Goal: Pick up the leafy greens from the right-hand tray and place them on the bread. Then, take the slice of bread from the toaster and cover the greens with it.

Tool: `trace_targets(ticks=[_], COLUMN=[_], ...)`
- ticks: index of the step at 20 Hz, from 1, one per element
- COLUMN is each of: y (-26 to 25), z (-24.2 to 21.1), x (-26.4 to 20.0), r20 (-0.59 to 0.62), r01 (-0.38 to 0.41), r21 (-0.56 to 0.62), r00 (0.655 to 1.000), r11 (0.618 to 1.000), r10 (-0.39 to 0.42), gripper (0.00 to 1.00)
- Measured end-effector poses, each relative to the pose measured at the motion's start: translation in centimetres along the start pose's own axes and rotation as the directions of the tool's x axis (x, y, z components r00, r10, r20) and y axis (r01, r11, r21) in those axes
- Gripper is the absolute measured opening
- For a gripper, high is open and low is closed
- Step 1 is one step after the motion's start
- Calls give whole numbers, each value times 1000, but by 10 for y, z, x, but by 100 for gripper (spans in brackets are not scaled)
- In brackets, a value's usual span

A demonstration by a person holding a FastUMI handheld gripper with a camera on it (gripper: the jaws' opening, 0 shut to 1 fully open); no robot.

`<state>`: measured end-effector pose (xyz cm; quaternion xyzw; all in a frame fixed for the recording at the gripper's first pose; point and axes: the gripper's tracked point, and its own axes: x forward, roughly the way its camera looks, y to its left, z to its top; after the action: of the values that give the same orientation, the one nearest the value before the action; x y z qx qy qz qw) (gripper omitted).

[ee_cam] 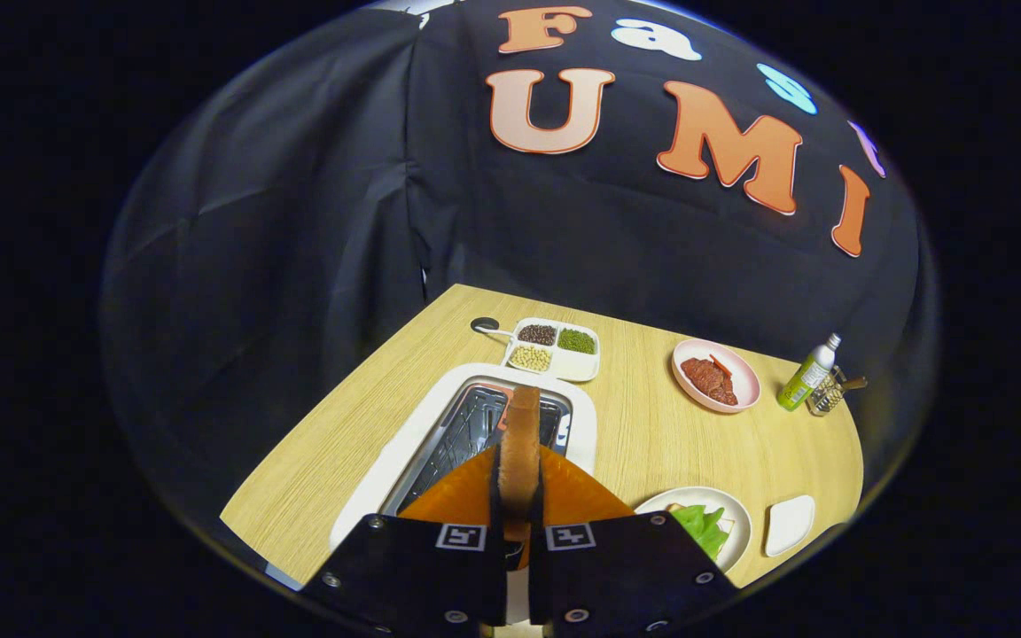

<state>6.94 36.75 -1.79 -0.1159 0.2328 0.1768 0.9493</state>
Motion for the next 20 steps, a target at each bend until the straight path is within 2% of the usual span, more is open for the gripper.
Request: trace_targets(ticks=[9, 20], y=[0, -26], z=[14, 44], x=[-18, -49], r20=[44, 105], r01=[-38, -69], r21=[-4, 99], r00=[998, 993], r11=[999, 993], r10=[38, 59], gripper=[9, 9])
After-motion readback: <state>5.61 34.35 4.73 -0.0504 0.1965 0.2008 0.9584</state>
